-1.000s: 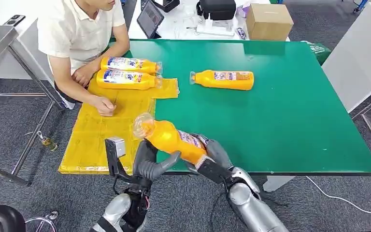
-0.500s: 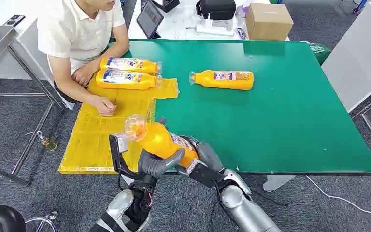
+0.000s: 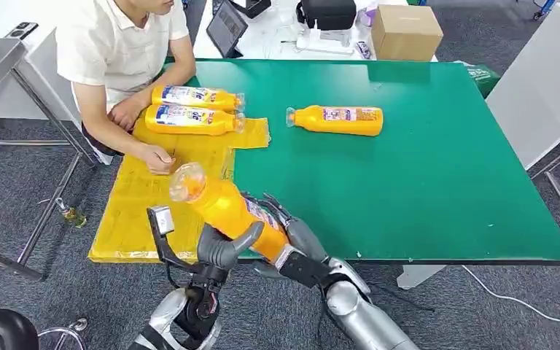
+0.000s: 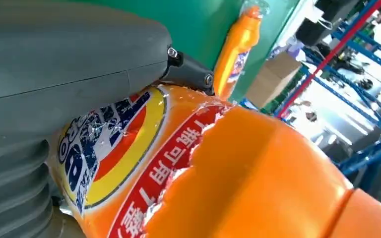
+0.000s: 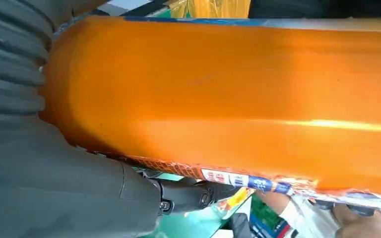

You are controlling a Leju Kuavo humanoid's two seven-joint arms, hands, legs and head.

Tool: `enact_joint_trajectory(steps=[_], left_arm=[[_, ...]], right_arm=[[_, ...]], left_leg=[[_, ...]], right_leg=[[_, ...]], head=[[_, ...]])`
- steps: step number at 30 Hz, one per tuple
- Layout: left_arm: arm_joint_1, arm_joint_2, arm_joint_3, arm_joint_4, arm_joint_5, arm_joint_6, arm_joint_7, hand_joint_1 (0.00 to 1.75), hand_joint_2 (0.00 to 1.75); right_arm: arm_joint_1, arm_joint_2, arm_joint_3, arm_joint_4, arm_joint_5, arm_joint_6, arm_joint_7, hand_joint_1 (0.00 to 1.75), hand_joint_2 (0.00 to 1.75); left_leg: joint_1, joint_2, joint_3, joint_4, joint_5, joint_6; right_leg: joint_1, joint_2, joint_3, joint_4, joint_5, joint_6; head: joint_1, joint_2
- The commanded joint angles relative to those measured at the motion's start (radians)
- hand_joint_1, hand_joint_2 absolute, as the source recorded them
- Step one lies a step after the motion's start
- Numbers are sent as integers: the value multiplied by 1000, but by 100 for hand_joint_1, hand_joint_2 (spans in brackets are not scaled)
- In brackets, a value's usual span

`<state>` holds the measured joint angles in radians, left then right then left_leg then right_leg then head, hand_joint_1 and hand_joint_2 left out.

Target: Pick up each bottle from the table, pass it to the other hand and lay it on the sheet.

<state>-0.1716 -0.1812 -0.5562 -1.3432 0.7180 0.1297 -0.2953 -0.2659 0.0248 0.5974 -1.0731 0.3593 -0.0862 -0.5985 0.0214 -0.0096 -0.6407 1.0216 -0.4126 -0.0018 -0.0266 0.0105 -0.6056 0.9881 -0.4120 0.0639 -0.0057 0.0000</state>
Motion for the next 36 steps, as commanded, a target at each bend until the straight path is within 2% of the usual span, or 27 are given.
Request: enact_joint_trajectory(steps=[1, 3, 5, 6, 7, 9, 10, 11, 12, 13, 14, 16, 19, 22, 25, 28, 29, 31, 32, 33, 34, 35, 36], left_arm=[[-14, 34, 32, -32, -37, 11, -33, 175, 175], [2, 43, 47, -50, -75, 64, -56, 175, 175], [-14, 67, 42, -27, -213, 210, -84, 175, 175], [-35, 70, 54, 13, -311, 298, -129, 175, 175], [-35, 70, 54, 13, -311, 298, -129, 175, 175], [-45, 70, 63, 31, -311, 295, -130, 175, 175], [-49, 70, 63, 41, -334, 311, -135, 175, 175], [-55, 82, 59, 60, -400, 368, -119, 175, 175], [-56, 87, 61, 68, -443, 400, -123, 175, 175], [-54, 94, 71, 79, -501, 423, -126, 175, 175], [-52, 93, 90, 85, -535, 405, -110, 175, 175], [-56, 98, 108, 93, -605, 400, -96, 175, 175], [-56, 98, 108, 93, -605, 400, -96, 175, 175], [-97, 132, 90, 142, -956, 503, -42, 175, 175], [-97, 132, 90, 142, -956, 503, -42, 175, 175], [-152, 189, 77, 204, -1395, 568, 112, 175, 175], [-179, 194, 98, 231, -1511, 553, 173, 175, 175], [-228, 185, 137, 286, -1594, 509, 215, 175, 175], [-242, 188, 141, 295, -1599, 502, 219, 175, 175], [-291, 168, 165, 369, -1623, 461, 241, 175, 175], [-335, 167, 168, 427, -1651, 448, 237, 175, 175], [-385, 159, 167, 499, -1677, 417, 244, 175, 175], [-429, 148, 174, 570, -1677, 376, 248, 175, 175]], right_arm=[[63, 3, -18, 13, 54, -235, -53, 0, 0], [109, 17, -64, -43, 46, -351, -100, 0, 0], [139, 26, -95, -94, 93, -547, -100, 0, 0], [179, 71, -225, -167, 223, -612, -100, 0, 0], [179, 71, -225, -167, 223, -612, -100, 0, 0], [179, 69, -227, -165, 222, -612, -100, 0, 0], [198, 107, -321, -224, 311, -612, -100, 0, 0], [231, 194, -491, -316, 469, -612, -100, 0, 0], [237, 233, -571, -331, 540, -612, -100, 0, 0], [233, 271, -646, -384, 518, -612, -100, 0, 0], [228, 291, -718, -444, 608, -612, -100, 0, 0], [217, 295, -785, -467, 661, -612, -100, 0, 0], [217, 295, -785, -467, 661, -612, -100, 0, 0], [195, 304, -864, -456, 704, -612, -100, 0, 0], [195, 304, -864, -456, 704, -612, -100, 0, 0], [162, 293, -863, -411, 643, -612, -100, 0, 0], [149, 292, -852, -391, 621, -612, -100, 0, 0], [139, 301, -833, -354, 607, -612, -100, 0, 0], [137, 301, -830, -345, 605, -612, -100, 0, 0], [126, 302, -805, -305, 583, -612, -100, 0, 0], [120, 305, -794, -281, 576, -612, -100, 0, 0], [108, 307, -783, -250, 576, -612, -100, 0, 0], [102, 304, -766, -219, 559, -612, -100, 0, 0]], left_leg=[[1, -1, 6, -1, -2, 2], [1, 0, 6, -1, -2, 1], [1, 0, 5, -1, -2, 1], [1, 0, 6, -1, -3, 1], [1, 0, 8, -2, -3, 1], [0, -1, 2, -1, -1, 1], [0, -1, 4, -1, -2, 1], [1, -1, 6, -1, -2, 1], [0, -1, 3, -1, -1, 1], [0, -1, 2, 0, -1, 1], [0, -1, 3, 0, -2, 1], [-1, 0, 2, 1, -2, 1], [0, -2, 2, -1, -1, 1], [0, -3, 2, 0, -1, 2], [-1, 0, 0, -1, 0, 1], [0, -2, 3, -1, 0, 1], [0, -1, 6, -2, -1, 1], [0, 2, 3, -1, -1, 1], [1, 4, 8, -2, -2, 1], [1, 1, -1, -1, 1, 0], [1, 1, 4, -1, 0, 1], [1, 0, -1, -1, 1, 0], [1, 1, 1, -1, 1, 0]], right_leg=[[2, -3, 7, -2, -2, -4], [2, -2, 7, -2, -2, -4], [2, -2, 6, -1, -2, -4], [2, -2, 7, -1, -3, -4], [2, -2, 9, -1, -4, -6], [1, -2, 2, 0, -1, -3], [1, -3, 5, 0, -2, -4], [2, -3, 6, -1, -3, -5], [1, -2, 3, 0, -2, -4], [0, -3, 2, 1, -3, -4], [1, -3, 3, 2, -3, -5], [0, -2, 1, 3, -3, -5], [1, -4, 3, 0, -2, -4], [0, -5, 4, -1, -2, -3], [0, -2, 0, 0, 0, -2], [1, -5, 4, -1, -1, -4], [1, -4, 7, -1, -2, -5], [1, 0, 2, -1, 0, -4], [3, 0, 7, -1, -1, -7], [1, -1, -1, 0, 1, -2], [2, -2, 4, -1, 0, -5], [1, -2, 0, 0, 1, -2], [2, -2, 2, 0, 1, -4]], head=[[0, 0], [0, 0], [0, 0], [0, 0], [0, 0], [0, 0], [0, 0], [0, 0], [-1, 0], [0, 0], [0, 0], [1, 0], [0, 0], [2, 0], [0, 0], [1, 0], [0, 0], [0, 0], [0, 0], [0, 0], [0, 0], [0, 0], [0, 0]])
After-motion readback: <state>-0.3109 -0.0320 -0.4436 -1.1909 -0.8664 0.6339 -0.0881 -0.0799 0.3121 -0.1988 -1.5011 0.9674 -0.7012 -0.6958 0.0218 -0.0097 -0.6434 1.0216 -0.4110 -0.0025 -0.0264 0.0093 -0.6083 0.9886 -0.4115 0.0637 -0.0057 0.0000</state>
